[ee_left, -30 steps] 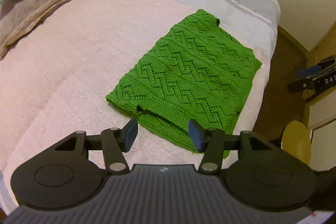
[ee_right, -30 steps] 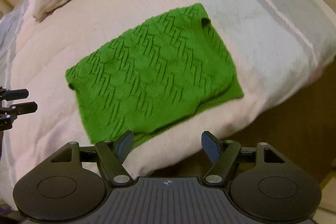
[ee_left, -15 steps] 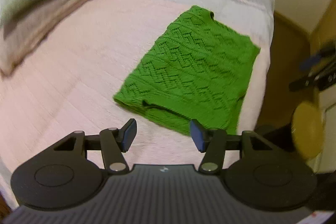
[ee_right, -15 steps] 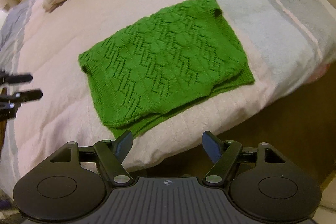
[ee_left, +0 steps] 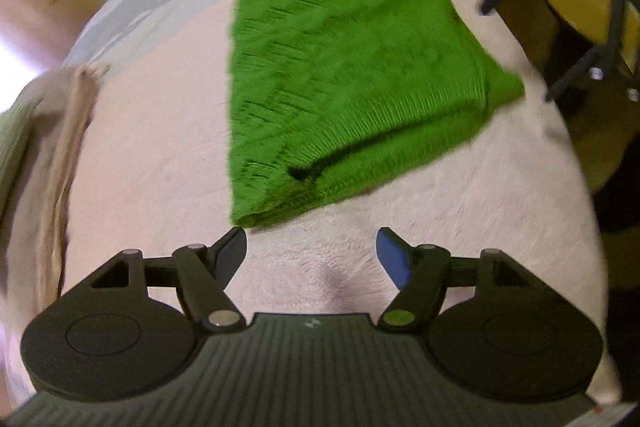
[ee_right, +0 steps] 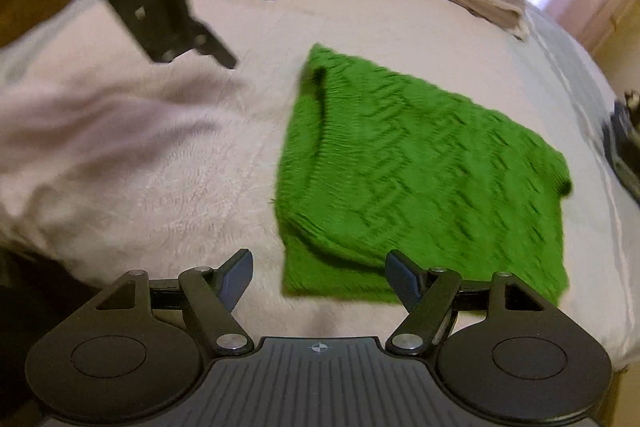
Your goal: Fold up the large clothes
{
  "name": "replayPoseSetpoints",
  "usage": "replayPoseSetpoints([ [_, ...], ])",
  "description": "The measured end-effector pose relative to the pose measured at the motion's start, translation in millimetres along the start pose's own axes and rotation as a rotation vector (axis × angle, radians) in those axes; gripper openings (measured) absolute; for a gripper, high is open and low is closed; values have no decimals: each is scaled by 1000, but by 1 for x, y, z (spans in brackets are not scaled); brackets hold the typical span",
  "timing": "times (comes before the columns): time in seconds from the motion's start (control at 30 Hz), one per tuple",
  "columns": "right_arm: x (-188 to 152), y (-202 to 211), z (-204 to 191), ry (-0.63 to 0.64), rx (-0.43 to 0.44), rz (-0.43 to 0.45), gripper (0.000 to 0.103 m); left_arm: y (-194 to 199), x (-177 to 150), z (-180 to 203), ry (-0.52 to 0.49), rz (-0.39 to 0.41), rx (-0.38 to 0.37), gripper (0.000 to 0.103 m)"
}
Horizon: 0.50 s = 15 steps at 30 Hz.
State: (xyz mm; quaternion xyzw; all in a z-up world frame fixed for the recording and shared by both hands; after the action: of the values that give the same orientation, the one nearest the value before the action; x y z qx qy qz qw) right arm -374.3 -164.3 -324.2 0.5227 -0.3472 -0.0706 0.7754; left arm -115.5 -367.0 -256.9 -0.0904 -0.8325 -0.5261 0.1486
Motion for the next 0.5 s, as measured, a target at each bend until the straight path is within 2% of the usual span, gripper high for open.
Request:
replayPoseSetpoints([
  [0.1,1,-34,-16,58,-59,11,70,-23,-9,1,-112,39,-2,69],
  [0.23,-4,-65,-26,168,-124,-5,69,-44,-17,-4,-240,78,32,71],
  [0.27,-5,-67,-26,183,-136,-2,68,-50,-19,-5,-274,89,42,72],
  [0.33,-7,-68,-21,195,-151,-5,56,-61,-21,-8,-337,98,54,72],
  [0.4,-7,-65,-13,193,-177,-10,50,-72,-23,-10,-402,110,64,72],
  [0.5,-10,-69,-4,223,-195,-22,50,-86,-21,-9,-509,139,89,73],
])
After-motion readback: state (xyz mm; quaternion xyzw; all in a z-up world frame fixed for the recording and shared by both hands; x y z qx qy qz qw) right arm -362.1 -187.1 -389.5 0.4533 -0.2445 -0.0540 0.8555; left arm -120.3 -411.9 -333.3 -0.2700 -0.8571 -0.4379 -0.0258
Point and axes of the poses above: each gripper's, at about its wrist camera, not at the fingertips, and y roughly against the way its jaws point, z to its right, x to its top, the point moved 6 cm from there along -y, roughly the way its jaws point, and after that the axes turned 2 degrees about -y, right-handed, at the moved point
